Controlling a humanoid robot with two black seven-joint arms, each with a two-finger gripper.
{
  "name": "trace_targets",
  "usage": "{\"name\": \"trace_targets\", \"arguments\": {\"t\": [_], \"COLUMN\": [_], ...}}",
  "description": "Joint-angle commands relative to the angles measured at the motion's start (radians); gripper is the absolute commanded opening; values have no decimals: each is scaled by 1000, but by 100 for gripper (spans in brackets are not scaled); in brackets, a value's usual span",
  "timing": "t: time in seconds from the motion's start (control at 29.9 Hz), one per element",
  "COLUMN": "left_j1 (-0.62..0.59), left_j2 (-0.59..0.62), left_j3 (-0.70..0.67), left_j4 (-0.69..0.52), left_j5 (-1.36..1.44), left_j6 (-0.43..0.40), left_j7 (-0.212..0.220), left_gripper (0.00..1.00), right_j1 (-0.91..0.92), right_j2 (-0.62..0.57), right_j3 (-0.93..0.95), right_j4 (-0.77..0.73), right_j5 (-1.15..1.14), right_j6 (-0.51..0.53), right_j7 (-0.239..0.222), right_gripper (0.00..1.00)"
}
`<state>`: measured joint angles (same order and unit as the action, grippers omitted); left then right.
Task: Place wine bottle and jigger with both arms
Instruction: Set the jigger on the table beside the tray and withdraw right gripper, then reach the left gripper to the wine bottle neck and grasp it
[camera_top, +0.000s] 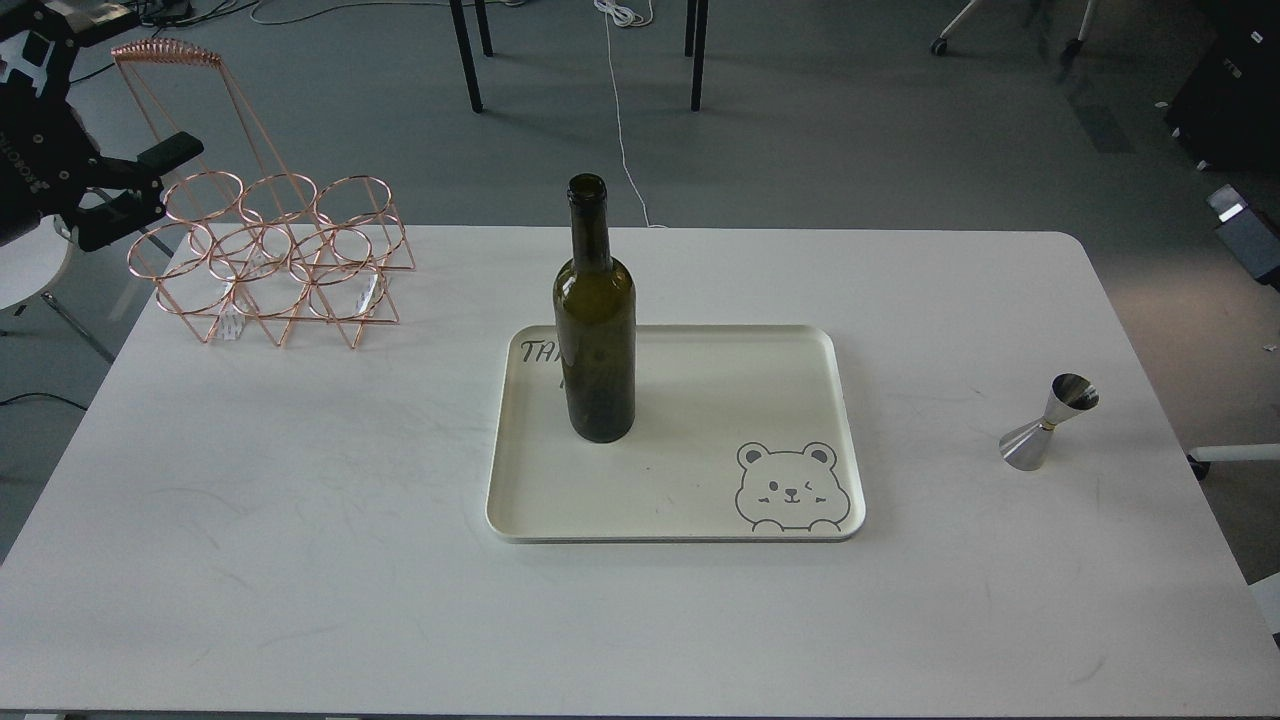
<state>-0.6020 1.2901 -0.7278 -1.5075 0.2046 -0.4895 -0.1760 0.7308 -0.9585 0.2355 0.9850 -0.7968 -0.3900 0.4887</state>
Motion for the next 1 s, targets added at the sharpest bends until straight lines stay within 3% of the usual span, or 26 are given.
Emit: {"name": "trace_targets", "arguments": {"t": [0.0,0.17,0.43,0.6,0.97], "left_j1": [-27,-114,-136,-137,-122], "left_j2": [35,-52,-253,-394,-597], "left_j3": [-13,-1,1,2,63], "left_j4": [-126,-194,-194,-195,-201], "left_j5": [171,574,1250,1447,1719], "left_j6": [27,144,163,178,180], "left_j7": [1,10,9,7,1], "left_gripper": [98,98,98,98,87], "right_j1": [84,99,120,130,145], "right_j2": [108,253,323,323,323], "right_j3": [11,175,364,366,374], "right_j4": [-155,-353,-534,-540,-537], "right_j5": [92,244,514,685,696], "right_j6": [130,388,700,767,767], "right_j7": [0,0,0,0,0], "right_gripper": [96,96,96,96,96]}}
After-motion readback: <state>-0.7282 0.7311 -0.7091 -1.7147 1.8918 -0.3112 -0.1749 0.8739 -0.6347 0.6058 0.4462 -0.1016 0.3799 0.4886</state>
